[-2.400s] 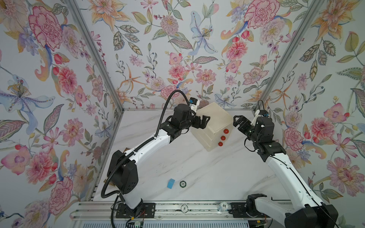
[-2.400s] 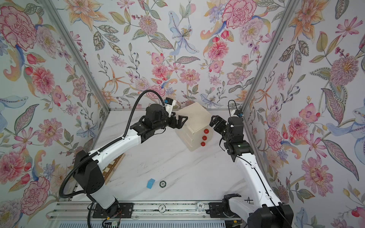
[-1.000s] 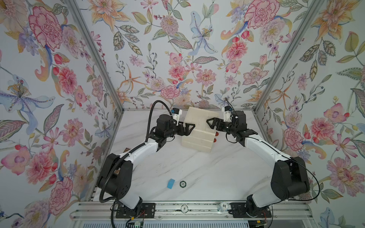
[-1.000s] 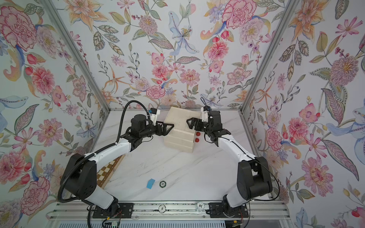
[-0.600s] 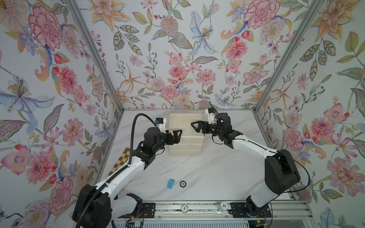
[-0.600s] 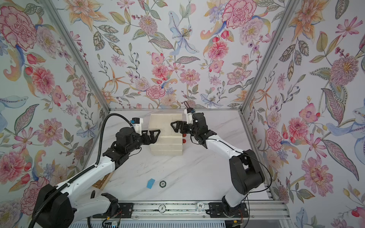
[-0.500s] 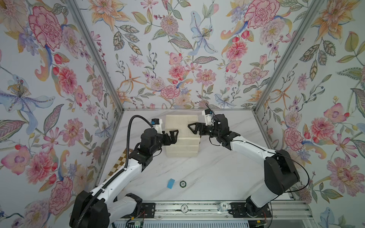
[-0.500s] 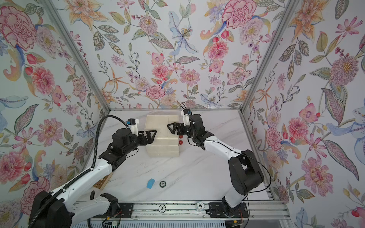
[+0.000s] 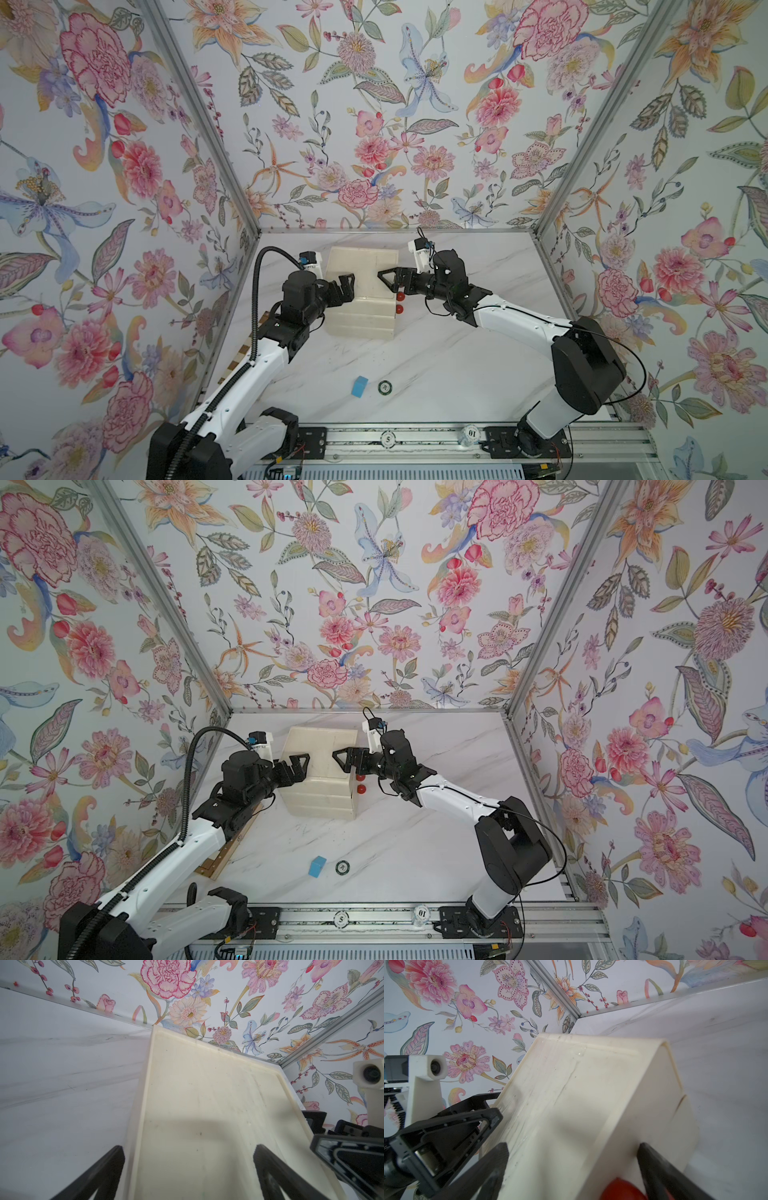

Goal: Take the mice out of the drawer
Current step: Move the storage box to the center of the board.

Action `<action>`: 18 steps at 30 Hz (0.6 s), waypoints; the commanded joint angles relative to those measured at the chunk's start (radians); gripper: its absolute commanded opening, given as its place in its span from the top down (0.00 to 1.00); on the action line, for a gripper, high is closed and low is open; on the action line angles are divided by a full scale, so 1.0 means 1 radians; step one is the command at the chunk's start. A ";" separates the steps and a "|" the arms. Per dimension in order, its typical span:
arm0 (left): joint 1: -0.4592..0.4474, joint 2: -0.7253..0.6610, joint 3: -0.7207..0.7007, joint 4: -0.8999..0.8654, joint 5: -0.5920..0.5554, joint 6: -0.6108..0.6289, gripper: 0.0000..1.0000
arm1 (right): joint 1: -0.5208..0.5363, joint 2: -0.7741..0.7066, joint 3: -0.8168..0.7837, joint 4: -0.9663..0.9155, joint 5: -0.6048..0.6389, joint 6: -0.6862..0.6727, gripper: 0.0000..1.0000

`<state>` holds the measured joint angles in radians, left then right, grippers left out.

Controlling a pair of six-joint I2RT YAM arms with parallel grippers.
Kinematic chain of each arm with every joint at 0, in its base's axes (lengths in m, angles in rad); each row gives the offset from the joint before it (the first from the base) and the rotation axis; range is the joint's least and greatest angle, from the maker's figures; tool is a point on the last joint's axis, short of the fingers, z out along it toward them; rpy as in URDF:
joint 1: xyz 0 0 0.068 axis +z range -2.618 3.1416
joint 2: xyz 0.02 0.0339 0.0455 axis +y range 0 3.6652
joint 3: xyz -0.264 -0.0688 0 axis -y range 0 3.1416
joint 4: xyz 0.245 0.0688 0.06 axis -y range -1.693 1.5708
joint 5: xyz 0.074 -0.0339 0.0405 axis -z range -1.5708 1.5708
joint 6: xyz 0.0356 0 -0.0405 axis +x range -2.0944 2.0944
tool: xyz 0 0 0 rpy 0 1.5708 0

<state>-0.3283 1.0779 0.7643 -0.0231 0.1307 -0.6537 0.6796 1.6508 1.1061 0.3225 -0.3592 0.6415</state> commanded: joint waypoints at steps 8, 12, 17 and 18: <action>0.072 0.078 0.042 0.050 0.107 0.044 0.00 | 0.047 0.135 0.162 0.063 -0.032 0.010 0.01; 0.090 0.144 0.097 0.053 0.132 0.069 0.00 | 0.048 0.178 0.208 0.073 -0.033 0.017 0.01; 0.123 0.191 0.145 0.055 0.138 0.079 0.00 | 0.048 0.219 0.260 0.079 -0.045 0.028 0.01; 0.128 0.192 0.150 0.052 0.133 0.083 0.00 | 0.048 0.218 0.260 0.079 -0.042 0.027 0.01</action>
<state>-0.2035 1.2514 0.8753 0.0086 0.1905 -0.5938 0.6952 1.8629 1.3308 0.3477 -0.3271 0.6460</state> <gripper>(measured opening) 0.996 0.992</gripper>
